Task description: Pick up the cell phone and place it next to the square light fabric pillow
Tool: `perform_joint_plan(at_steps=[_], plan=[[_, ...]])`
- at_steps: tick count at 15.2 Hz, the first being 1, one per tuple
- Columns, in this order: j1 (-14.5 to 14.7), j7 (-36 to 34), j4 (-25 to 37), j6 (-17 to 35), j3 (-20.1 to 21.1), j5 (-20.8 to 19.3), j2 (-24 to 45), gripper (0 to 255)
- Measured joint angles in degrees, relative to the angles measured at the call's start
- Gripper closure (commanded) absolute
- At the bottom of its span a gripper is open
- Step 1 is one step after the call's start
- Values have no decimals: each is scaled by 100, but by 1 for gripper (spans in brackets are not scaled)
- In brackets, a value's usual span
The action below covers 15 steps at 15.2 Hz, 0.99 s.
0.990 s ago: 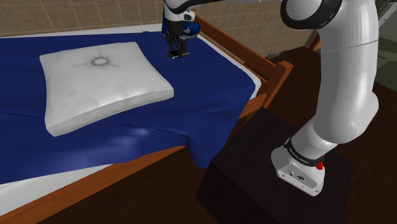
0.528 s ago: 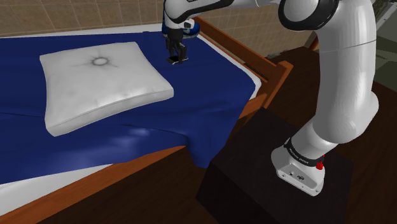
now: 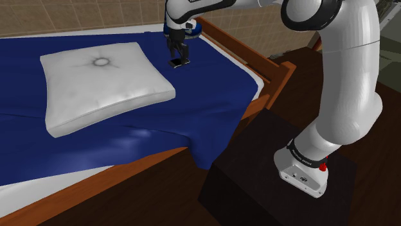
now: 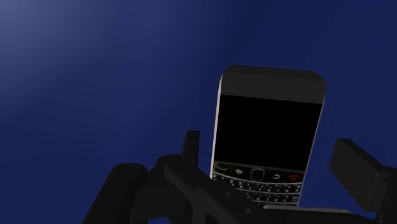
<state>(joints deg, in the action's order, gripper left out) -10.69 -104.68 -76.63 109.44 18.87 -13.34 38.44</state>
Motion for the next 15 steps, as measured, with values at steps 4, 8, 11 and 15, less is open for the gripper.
perform_joint_plan(at_steps=[4,8,11,15], plan=[[0,0,0,0,0,0,0,0],[31,55,426,-512,30,51,-103,0],[52,57,548,-644,36,58,-112,0],[54,58,563,-659,36,58,-109,0]])
